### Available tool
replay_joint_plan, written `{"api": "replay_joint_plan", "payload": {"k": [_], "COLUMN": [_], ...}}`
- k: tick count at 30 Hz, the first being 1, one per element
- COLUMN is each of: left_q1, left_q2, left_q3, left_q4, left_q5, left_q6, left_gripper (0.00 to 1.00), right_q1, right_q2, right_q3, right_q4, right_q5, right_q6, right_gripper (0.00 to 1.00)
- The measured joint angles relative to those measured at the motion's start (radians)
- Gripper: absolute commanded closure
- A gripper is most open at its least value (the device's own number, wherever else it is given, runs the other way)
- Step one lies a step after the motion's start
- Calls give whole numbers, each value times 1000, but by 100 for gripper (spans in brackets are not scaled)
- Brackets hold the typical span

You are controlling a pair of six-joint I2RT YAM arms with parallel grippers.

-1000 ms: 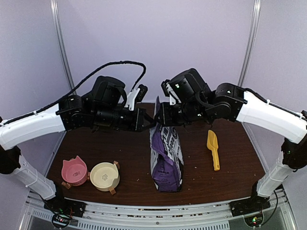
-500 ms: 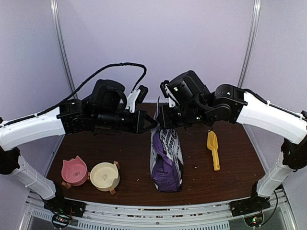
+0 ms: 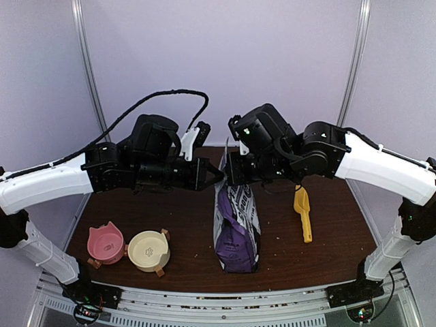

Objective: Serve the pet food

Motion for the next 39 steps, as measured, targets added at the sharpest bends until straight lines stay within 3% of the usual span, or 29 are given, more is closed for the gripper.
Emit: {"api": "replay_joint_plan", "payload": {"k": [28, 39], "left_q1": [0, 3], "left_q2": [-9, -44], "left_q3": [0, 0], "left_q4": [-4, -85], "left_q5": [-44, -143], "left_q6": [0, 0], "left_gripper": [100, 100], "right_q1": [1, -4], "right_q2": [2, -1], "right_q3": [-1, -6], "right_q4": [-10, -89], "right_q5": [32, 85], "right_q6": [19, 26], "right_gripper": [100, 100]}}
